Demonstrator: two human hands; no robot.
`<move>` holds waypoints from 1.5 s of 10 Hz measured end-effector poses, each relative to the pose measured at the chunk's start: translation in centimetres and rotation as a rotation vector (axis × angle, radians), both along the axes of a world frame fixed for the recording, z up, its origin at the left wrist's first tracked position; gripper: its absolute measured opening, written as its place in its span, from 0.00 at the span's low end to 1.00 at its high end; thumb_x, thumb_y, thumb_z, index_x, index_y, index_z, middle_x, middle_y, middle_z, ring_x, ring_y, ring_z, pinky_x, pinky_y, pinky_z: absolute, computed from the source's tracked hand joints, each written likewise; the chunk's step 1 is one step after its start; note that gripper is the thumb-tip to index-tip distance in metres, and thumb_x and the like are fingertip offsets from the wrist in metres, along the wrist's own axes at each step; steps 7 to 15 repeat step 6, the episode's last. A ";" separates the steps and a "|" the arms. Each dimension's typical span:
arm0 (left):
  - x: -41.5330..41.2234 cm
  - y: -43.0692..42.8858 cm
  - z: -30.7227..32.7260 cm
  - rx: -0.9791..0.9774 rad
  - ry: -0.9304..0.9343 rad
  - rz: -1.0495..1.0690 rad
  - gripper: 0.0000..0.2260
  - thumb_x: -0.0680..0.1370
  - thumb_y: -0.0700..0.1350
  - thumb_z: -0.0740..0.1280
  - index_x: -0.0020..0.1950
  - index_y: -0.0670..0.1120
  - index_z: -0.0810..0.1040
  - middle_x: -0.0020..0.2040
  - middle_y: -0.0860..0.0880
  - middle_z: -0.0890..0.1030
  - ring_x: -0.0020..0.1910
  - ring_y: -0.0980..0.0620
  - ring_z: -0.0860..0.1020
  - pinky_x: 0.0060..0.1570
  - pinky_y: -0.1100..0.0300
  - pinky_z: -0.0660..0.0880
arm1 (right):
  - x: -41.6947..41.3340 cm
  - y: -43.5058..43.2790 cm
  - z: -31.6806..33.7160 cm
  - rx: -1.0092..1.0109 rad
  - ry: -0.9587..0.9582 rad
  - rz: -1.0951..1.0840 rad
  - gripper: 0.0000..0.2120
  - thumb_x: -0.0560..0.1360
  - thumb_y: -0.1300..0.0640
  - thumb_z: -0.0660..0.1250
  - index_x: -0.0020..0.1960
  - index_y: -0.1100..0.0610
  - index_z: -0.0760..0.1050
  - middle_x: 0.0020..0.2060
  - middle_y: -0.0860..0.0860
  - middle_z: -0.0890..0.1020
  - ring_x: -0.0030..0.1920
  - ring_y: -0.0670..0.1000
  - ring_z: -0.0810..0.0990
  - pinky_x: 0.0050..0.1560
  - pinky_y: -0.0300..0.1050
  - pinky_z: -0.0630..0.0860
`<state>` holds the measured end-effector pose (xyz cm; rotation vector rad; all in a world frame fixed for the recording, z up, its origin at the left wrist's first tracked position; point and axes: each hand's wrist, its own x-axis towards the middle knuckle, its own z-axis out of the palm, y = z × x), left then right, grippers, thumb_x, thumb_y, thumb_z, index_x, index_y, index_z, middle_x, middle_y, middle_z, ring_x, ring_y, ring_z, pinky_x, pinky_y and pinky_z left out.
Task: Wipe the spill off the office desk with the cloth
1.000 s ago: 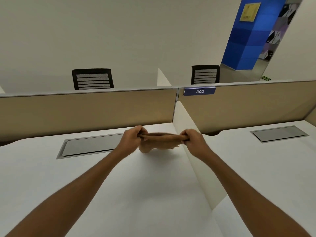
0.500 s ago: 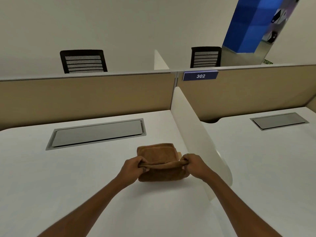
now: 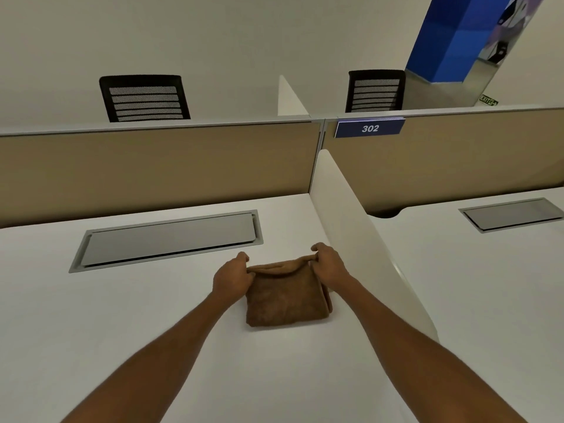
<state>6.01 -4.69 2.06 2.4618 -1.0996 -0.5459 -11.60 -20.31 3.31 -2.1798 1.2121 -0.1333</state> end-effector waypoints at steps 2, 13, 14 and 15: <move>-3.8 1.2 -2.6 -0.093 -0.428 -0.224 0.18 0.75 0.52 0.62 0.60 0.43 0.73 0.59 0.41 0.76 0.55 0.41 0.74 0.52 0.50 0.74 | -0.6 4.8 -3.7 -0.471 0.114 0.185 0.18 0.73 0.48 0.62 0.59 0.55 0.73 0.59 0.58 0.75 0.59 0.62 0.72 0.57 0.58 0.71; -7.0 3.4 -4.2 0.109 -0.484 -0.367 0.29 0.80 0.59 0.47 0.71 0.42 0.68 0.72 0.38 0.68 0.72 0.36 0.64 0.71 0.41 0.58 | -1.8 7.3 -4.9 -0.459 0.272 0.393 0.25 0.77 0.40 0.49 0.66 0.52 0.68 0.66 0.57 0.69 0.69 0.63 0.63 0.71 0.65 0.55; -7.0 3.4 -4.2 0.109 -0.484 -0.367 0.29 0.80 0.59 0.47 0.71 0.42 0.68 0.72 0.38 0.68 0.72 0.36 0.64 0.71 0.41 0.58 | -1.8 7.3 -4.9 -0.459 0.272 0.393 0.25 0.77 0.40 0.49 0.66 0.52 0.68 0.66 0.57 0.69 0.69 0.63 0.63 0.71 0.65 0.55; -7.0 3.4 -4.2 0.109 -0.484 -0.367 0.29 0.80 0.59 0.47 0.71 0.42 0.68 0.72 0.38 0.68 0.72 0.36 0.64 0.71 0.41 0.58 | -1.8 7.3 -4.9 -0.459 0.272 0.393 0.25 0.77 0.40 0.49 0.66 0.52 0.68 0.66 0.57 0.69 0.69 0.63 0.63 0.71 0.65 0.55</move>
